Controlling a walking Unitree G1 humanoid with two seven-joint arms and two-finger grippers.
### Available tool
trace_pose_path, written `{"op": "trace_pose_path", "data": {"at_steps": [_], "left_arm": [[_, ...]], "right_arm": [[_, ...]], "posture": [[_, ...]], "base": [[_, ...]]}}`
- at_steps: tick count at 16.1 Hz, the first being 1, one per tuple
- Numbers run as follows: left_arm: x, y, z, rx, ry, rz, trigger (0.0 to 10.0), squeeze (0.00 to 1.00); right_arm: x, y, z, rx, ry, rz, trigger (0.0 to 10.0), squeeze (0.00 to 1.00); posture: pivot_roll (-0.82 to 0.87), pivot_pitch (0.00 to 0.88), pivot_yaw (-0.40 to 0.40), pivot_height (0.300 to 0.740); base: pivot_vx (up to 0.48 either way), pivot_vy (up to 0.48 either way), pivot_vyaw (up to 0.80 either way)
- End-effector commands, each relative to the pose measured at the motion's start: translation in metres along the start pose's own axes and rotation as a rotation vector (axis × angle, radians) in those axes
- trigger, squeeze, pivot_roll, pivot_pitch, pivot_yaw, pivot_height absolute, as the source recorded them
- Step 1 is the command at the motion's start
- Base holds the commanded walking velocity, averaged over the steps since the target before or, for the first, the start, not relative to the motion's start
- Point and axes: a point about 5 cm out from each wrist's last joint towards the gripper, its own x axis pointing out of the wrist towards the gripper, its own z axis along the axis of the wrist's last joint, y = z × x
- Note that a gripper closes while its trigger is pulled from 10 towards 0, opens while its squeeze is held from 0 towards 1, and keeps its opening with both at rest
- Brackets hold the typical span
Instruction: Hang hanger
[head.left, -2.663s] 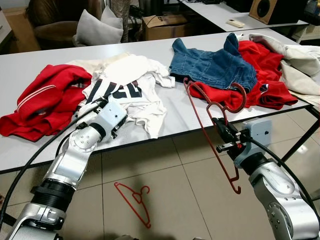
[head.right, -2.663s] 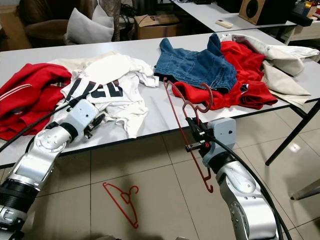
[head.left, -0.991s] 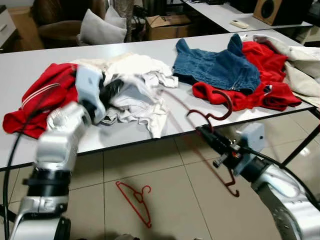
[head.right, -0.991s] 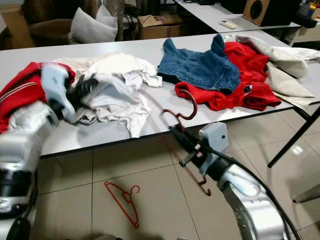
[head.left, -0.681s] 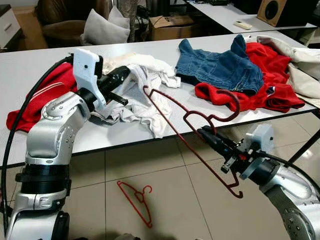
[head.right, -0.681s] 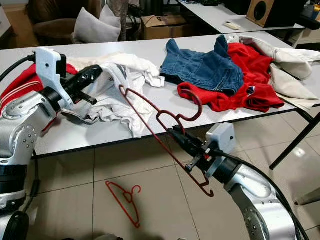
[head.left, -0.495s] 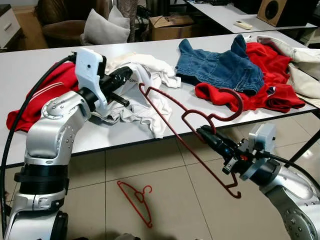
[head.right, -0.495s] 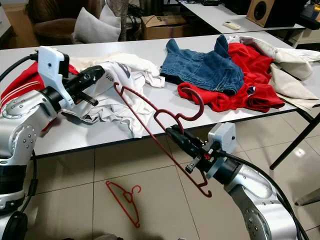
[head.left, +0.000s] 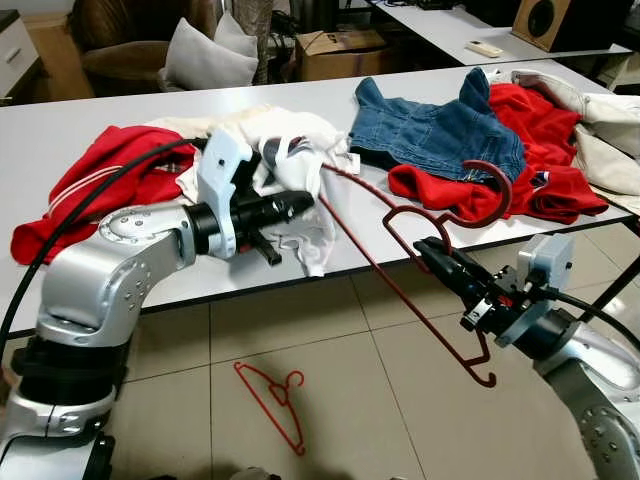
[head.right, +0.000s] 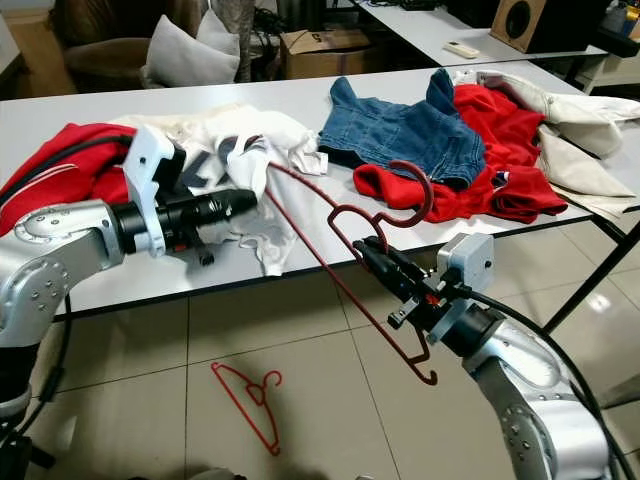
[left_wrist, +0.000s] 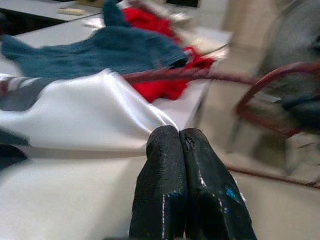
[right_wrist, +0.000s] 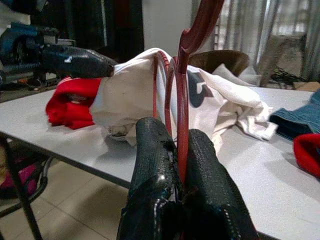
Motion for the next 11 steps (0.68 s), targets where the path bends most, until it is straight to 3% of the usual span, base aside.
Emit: {"op": "trace_pose_path", "data": {"at_steps": [1,2,4,5,6,7,9,11], "left_arm": [[-0.003,-0.009,0.019,-0.009,-0.058,-0.075,0.0,0.0],[-0.004,-0.009,0.032,-0.034,-0.123,-0.082,0.0,0.0],[-0.004,0.007,0.054,-0.098,-0.261,0.012,0.0,0.0],[-0.004,0.022,0.063,-0.115,-0.321,0.134,0.0,0.0],[-0.005,0.039,0.064,-0.104,-0.32,0.271,0.0,0.0],[-0.003,0.053,0.056,-0.096,-0.288,0.386,0.0,0.0],[0.002,0.072,0.044,-0.144,-0.287,0.538,0.0,0.0],[0.017,0.079,0.027,-0.138,-0.232,0.571,0.0,0.0]], "right_arm": [[-0.003,-0.001,0.01,-0.013,-0.027,0.014,10.0,0.0],[-0.003,-0.002,0.014,-0.015,-0.038,0.022,10.0,0.0],[-0.001,-0.007,0.022,-0.016,-0.072,0.003,10.0,0.0],[-0.001,-0.014,0.025,-0.012,-0.091,-0.039,10.0,0.0],[0.0,-0.026,0.024,-0.011,-0.083,-0.137,10.0,0.0],[-0.001,-0.039,0.019,-0.009,-0.061,-0.243,10.0,0.0],[-0.004,-0.049,0.013,0.011,-0.037,-0.329,10.0,0.0],[-0.006,-0.051,0.006,0.024,0.0,-0.338,10.0,0.0]], "posture": [[-0.1,0.0,0.017,0.71],[-0.1,0.0,0.016,0.71],[-0.1,0.0,0.015,0.71],[-0.1,0.0,0.014,0.71],[-0.1,0.0,0.014,0.71],[-0.1,0.0,0.015,0.71],[-0.1,0.0,0.015,0.71],[-0.11,0.0,0.006,0.71]], "base": [[0.0,0.0,0.0],[0.0,0.0,0.0],[0.0,0.0,0.0],[0.0,0.0,0.0],[0.0,0.0,0.0],[0.0,0.0,0.0],[0.0,0.0,0.0],[0.0,0.0,0.0]]}}
